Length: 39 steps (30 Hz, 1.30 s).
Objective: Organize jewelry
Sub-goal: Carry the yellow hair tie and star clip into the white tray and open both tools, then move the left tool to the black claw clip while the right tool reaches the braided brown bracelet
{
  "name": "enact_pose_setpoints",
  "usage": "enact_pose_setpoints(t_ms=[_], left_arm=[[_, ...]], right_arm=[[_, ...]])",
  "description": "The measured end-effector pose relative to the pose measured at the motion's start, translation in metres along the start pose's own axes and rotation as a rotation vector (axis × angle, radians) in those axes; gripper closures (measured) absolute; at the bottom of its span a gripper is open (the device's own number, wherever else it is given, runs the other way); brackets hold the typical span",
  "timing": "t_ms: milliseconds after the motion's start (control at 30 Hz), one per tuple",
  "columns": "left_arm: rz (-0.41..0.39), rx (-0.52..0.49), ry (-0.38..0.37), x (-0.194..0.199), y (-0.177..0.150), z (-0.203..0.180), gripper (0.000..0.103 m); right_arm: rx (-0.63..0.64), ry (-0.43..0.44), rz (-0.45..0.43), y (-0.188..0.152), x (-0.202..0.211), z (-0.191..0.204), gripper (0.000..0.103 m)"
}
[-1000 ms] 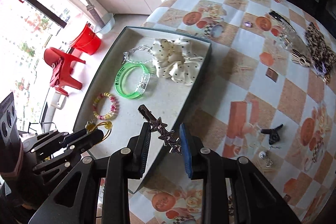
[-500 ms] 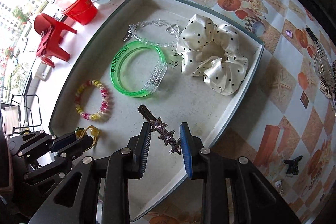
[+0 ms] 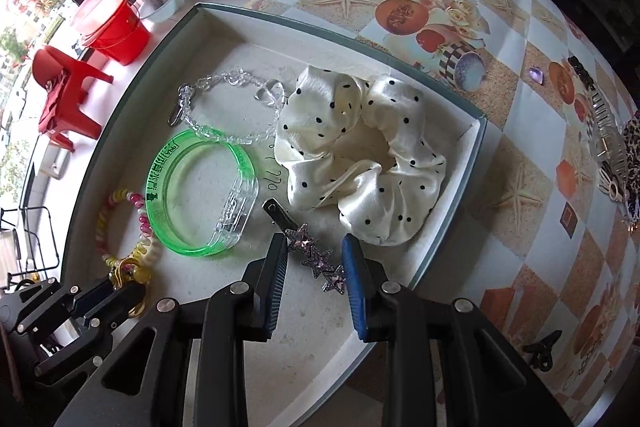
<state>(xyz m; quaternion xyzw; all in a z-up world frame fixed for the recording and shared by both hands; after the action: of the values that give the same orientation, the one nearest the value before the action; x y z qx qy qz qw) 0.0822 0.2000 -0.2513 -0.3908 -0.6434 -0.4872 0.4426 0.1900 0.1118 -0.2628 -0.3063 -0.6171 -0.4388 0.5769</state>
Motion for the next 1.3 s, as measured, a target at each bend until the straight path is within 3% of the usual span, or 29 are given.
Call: enact_pose_setpoints(t_ms=[267,433,600,1000,1067,1100,1133,1300], left_arm=[[-0.001,-0.024,0.050,0.003,-0.001,-0.005,0.089],[-0.007,-0.033,0.067,0.008,-0.001,-0.007,0.089],[-0.006,-0.041,0.093,0.012,-0.003,-0.008,0.089],[-0.010,-0.064,0.119,0.015,-0.003,-0.017,0.088],[-0.005,-0.061,0.121,0.015,-0.003,-0.018,0.058],[-0.014,-0.053,0.126,0.017,-0.003,-0.017,0.018],[-0.037,-0.044,0.130,0.021,-0.002,-0.017,0.007],[-0.042,-0.072,0.138,0.026,-0.001,-0.024,0.007]], right_arm=[[-0.008,0.024,0.003,-0.003,0.001,0.005,0.069],[-0.055,0.074,-0.015,-0.008,0.015,-0.004,0.056],[-0.094,0.106,-0.050,-0.016,0.035,-0.013,0.050],[-0.251,0.119,-0.089,-0.070,0.072,-0.059,0.042],[-0.290,0.118,-0.086,-0.083,0.074,-0.068,0.040],[-0.309,0.117,-0.083,-0.091,0.075,-0.074,0.038],[-0.327,0.114,-0.081,-0.098,0.077,-0.078,0.037],[-0.391,0.095,-0.071,-0.132,0.082,-0.097,0.035]])
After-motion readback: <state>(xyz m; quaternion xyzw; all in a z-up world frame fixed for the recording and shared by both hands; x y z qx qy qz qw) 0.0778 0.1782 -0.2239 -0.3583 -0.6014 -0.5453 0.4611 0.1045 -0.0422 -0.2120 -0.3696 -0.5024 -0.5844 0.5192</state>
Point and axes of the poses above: each gripper's, at about its wrist camera, not at the fingertips, and x roughly against the way its jaws point, z to its left, y to its top, the point moved 6 cm from there along -x, roughly the way its jaws point, and after that the axes turned 2 degrees about -y, right-handed, at the moved point
